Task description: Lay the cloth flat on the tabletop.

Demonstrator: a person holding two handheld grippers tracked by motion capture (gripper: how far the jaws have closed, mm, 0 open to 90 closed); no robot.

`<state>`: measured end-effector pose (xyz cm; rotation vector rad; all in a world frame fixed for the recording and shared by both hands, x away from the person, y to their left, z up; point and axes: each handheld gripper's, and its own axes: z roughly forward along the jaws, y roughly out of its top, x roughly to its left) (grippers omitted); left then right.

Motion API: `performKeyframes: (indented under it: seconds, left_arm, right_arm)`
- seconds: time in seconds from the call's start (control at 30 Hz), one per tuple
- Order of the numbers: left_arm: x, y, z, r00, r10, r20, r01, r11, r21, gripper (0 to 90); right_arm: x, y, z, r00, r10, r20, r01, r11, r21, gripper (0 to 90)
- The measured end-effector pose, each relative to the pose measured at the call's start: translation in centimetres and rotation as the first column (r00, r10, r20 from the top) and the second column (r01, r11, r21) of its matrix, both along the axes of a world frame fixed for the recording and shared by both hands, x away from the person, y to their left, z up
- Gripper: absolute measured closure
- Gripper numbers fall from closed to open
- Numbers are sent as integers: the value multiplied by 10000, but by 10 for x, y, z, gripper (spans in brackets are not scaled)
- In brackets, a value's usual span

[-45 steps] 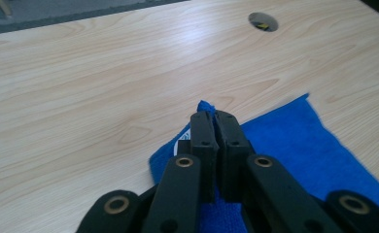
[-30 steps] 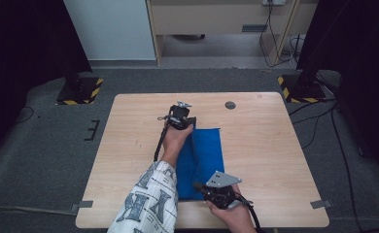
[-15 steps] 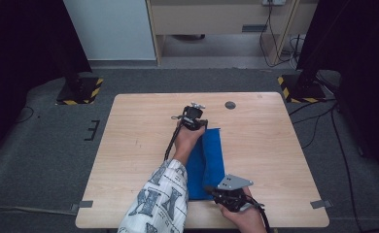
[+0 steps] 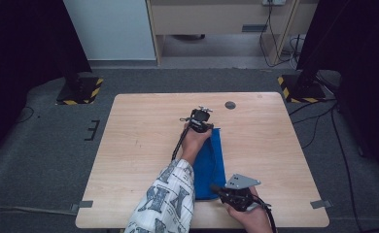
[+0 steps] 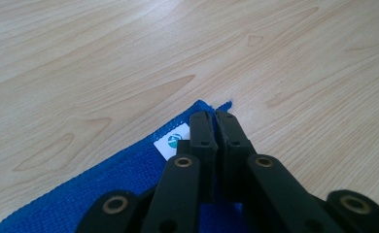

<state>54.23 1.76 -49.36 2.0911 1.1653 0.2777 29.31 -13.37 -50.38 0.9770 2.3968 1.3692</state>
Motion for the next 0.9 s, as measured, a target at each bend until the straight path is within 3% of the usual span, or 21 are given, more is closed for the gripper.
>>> performKeyframes:
  seconds: [0.13, 0.2, 0.37, 0.4, 0.57, 0.7, 0.9]
  left_arm:
    - [0, -5, 0, 10000, -37, 23, 38, 10000, -69, 864]
    - [1, -6, 0, 10000, 76, 41, -75, 9999, -95, 815]
    - [-3, -4, 10, 9993, 125, 357, -116, 9996, -252, 498]
    - [-5, -3, 12, 9991, 103, 399, -92, 9996, -276, 443]
    - [-20, 12, 30, 9973, -215, 700, 223, 9997, -104, 293]
    - [-34, 30, 38, 9961, -153, 871, 173, 9996, -229, 224]
    - [-49, 60, 35, 9977, -101, 670, 114, 9997, -194, 139]
  right_arm:
    - [0, -4, 0, 10000, -57, -26, 57, 10000, -28, 893]
    - [0, -7, -1, 9999, -144, -73, 143, 9998, -128, 878]
    - [3, -17, -4, 9984, -449, -348, 440, 9987, -271, 610]
    - [5, -20, -5, 9975, -546, -438, 529, 9978, -391, 516]
    - [10, -25, -8, 9932, -1040, -514, 1008, 9929, -629, 261]
    - [16, -24, -10, 9903, -1290, -520, 1253, 9897, -693, 178]
    - [25, -23, -12, 9852, -1624, -542, 1586, 9849, -690, 104]
